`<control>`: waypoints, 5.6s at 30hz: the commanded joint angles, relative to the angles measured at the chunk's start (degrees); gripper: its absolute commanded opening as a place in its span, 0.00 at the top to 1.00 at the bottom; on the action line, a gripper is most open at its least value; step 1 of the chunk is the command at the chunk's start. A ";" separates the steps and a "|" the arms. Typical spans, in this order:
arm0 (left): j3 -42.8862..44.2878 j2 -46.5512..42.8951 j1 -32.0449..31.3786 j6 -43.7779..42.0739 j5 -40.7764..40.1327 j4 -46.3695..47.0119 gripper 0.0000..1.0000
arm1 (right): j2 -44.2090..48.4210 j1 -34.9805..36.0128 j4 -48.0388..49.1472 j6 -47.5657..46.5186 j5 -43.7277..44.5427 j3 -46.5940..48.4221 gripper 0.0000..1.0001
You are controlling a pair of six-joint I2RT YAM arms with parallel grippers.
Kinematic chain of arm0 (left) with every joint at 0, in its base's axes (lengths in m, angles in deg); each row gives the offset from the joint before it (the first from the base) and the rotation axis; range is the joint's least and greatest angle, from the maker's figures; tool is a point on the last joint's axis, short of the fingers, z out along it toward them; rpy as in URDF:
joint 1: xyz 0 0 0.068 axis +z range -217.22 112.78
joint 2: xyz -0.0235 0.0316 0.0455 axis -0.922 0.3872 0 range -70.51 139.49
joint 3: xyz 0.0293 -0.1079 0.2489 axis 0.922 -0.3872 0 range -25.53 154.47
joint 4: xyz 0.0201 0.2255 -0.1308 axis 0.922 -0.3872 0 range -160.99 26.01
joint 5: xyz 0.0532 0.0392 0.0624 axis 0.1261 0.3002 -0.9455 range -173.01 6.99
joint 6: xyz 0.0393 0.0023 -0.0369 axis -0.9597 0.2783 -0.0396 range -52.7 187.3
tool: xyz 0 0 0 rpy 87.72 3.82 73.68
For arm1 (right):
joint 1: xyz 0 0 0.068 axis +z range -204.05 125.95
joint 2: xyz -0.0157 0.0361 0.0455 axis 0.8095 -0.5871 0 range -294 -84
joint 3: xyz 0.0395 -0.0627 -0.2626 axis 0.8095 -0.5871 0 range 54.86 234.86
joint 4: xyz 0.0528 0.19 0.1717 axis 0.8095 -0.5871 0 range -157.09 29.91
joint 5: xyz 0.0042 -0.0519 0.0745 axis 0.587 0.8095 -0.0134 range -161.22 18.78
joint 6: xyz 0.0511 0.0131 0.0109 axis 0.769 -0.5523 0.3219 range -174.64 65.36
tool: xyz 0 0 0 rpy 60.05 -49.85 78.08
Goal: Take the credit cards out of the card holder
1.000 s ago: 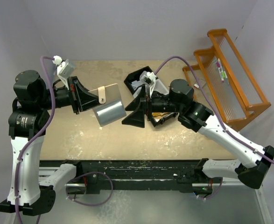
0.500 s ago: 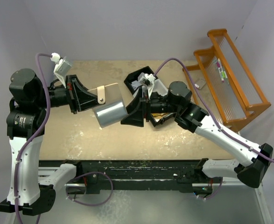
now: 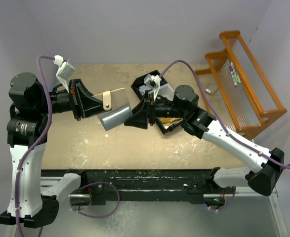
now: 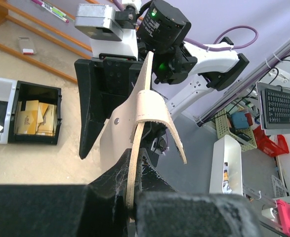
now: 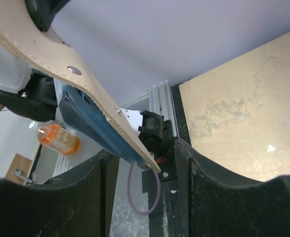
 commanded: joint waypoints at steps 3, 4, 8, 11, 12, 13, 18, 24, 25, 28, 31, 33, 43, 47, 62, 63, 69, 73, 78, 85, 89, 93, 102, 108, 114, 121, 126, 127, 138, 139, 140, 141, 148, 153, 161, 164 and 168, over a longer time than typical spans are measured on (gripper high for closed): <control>0.79 -0.66 0.00 1.75 2.24 2.94 1.00 | 0.64 -0.04 7.72 1.89 4.07 4.23 0.48; 0.71 -0.66 -0.01 2.06 2.57 3.15 1.00 | 0.72 -0.04 8.58 2.00 4.66 4.24 0.48; 0.86 -0.43 0.00 2.55 3.06 3.53 1.00 | 0.58 0.02 10.82 2.36 5.97 4.87 0.49; 0.68 -0.49 0.00 2.40 3.34 3.20 1.00 | 0.57 0.05 12.49 3.10 6.03 5.06 0.49; 0.51 -0.49 0.00 2.42 3.39 3.22 1.00 | 0.57 0.05 13.35 3.48 5.72 5.07 0.50; 0.34 -0.48 0.00 2.42 3.42 3.26 1.00 | 0.51 0.05 14.36 3.92 5.16 5.11 0.49; -1.12 -0.70 -0.07 1.67 3.44 2.55 1.00 | -0.82 0.26 18.51 6.70 2.01 6.21 0.49; -1.22 -0.52 0.00 -1.52 2.89 -0.36 1.00 | -1.70 0.65 21.83 9.23 -0.06 7.11 0.48; -1.22 -0.46 0.00 -1.80 2.82 -0.54 1.00 | -1.83 0.73 22.02 9.48 0.01 7.20 0.48; -1.39 -0.48 0.00 -2.64 2.57 -1.33 1.00 | -2.34 0.83 22.93 10.30 -0.48 7.36 0.48; -1.48 -0.31 -0.02 -3.69 2.45 -2.20 1.00 | -2.87 0.93 23.93 11.49 -1.04 7.29 0.52; -1.51 -0.29 -0.02 -4.59 2.25 -3.05 1.00 | -3.09 1.08 24.42 12.05 -1.33 7.30 0.58; 6.00 1.80 0.00 -22.81 -7.15 -17.94 0.37 | -3.26 1.19 12.77 10.56 1.77 10.64 1.00; 9.97 1.12 0.01 -30.17 -15.22 -21.31 0.25 | -2.78 1.19 3.53 6.93 4.35 12.07 1.00; -0.07 -3.09 -0.05 -42.97 -11.45 -24.52 0.19 | -6.37 2.42 -7.61 1.63 2.70 18.16 1.00; -0.96 -3.55 0.03 -43.43 -13.29 -23.76 0.20 | -6.81 2.74 -8.29 1.26 2.69 18.60 1.00; -4.53 -6.06 -0.07 -44.40 -19.89 -19.85 0.27 | -8.04 3.53 -11.62 -0.72 1.24 19.91 1.00; -6.80 -8.13 -0.01 -44.58 -23.59 -17.14 0.28 | -7.95 3.64 -11.86 -1.53 -0.81 19.71 1.00; -7.88 -9.05 0.01 -44.52 -24.79 -15.99 0.27 | -8.23 3.72 -12.17 -2.17 -2.31 19.87 1.00; -10.92 -6.29 -0.01 -36.16 -12.47 -17.77 0.28 | -9.83 4.94 -10.69 -1.82 -4.20 20.40 1.00; -10.81 -5.18 -0.06 -31.63 -8.36 -17.45 0.54 | -9.95 4.97 -11.16 -1.16 -4.35 20.26 1.00; -9.62 -5.44 0.00 -26.79 -6.08 -15.31 0.81 | -9.84 4.96 -12.11 -0.69 -4.67 19.61 0.89; -6.75 -4.62 -0.04 -15.34 -2.85 -10.29 0.97 | -6.90 4.79 -6.54 0.67 -6.23 14.25 0.35; -7.51 -4.61 0.00 -7.49 0.48 -4.74 0.96 | -4.02 4.79 -1.19 2.97 -3.90 10.20 0.51; -7.75 -4.84 0.00 -7.61 1.12 -5.12 0.94 | -5.27 4.75 1.23 5.66 -3.07 11.00 0.81; -4.43 -6.15 0.00 -16.10 -9.06 -9.72 0.56 | -7.06 4.79 -2.21 6.45 -1.11 11.56 0.99; -4.08 -8.53 0.00 -21.90 -20.77 -9.03 0.55 | -7.84 4.75 -4.34 4.23 0.62 12.08 1.00; -4.42 -8.78 0.00 -22.50 -21.67 -8.89 0.56 | -7.74 4.79 -4.11 4.26 0.58 11.91 1.00; -5.06 -11.04 0.00 -27.45 -31.59 -8.05 0.59 | -8.75 4.79 -7.62 4.58 1.47 13.31 1.00; -4.94 -11.50 0.00 -27.53 -33.46 -7.26 0.58 | -9.01 4.79 -8.35 4.49 1.72 13.53 1.00; -4.92 -11.93 0.00 -27.57 -35.38 -6.37 0.58 | -9.32 4.79 -9.06 4.39 2.10 13.84 1.00; -4.91 -12.27 0.00 -27.61 -37.22 -5.53 0.58 | -9.69 4.79 -10.06 4.23 2.67 14.22 1.00; -5.34 -11.61 0.00 -31.46 -23.39 -9.36 0.30 | -14.53 4.84 -23.09 2.92 9.66 21.77 1.00; -12.69 -15.97 0.00 -41.15 -21.43 -11.20 0.10 | -17.23 5.33 -31.33 0.95 14.00 27.04 1.00; -24.89 -23.43 0.00 -43.13 -37.21 -3.20 0.05 | -20.69 8.26 -36.64 -0.33 16.90 33.56 1.00; -25.64 -23.22 0.00 -38.54 -42.71 -1.20 0.04 | -20.44 8.40 -35.45 -0.69 15.13 33.44 1.00; -22.50 -19.41 -0.02 -32.95 -42.50 -3.52 0.02 | -20.23 8.46 -34.14 -1.59 11.84 32.79 1.00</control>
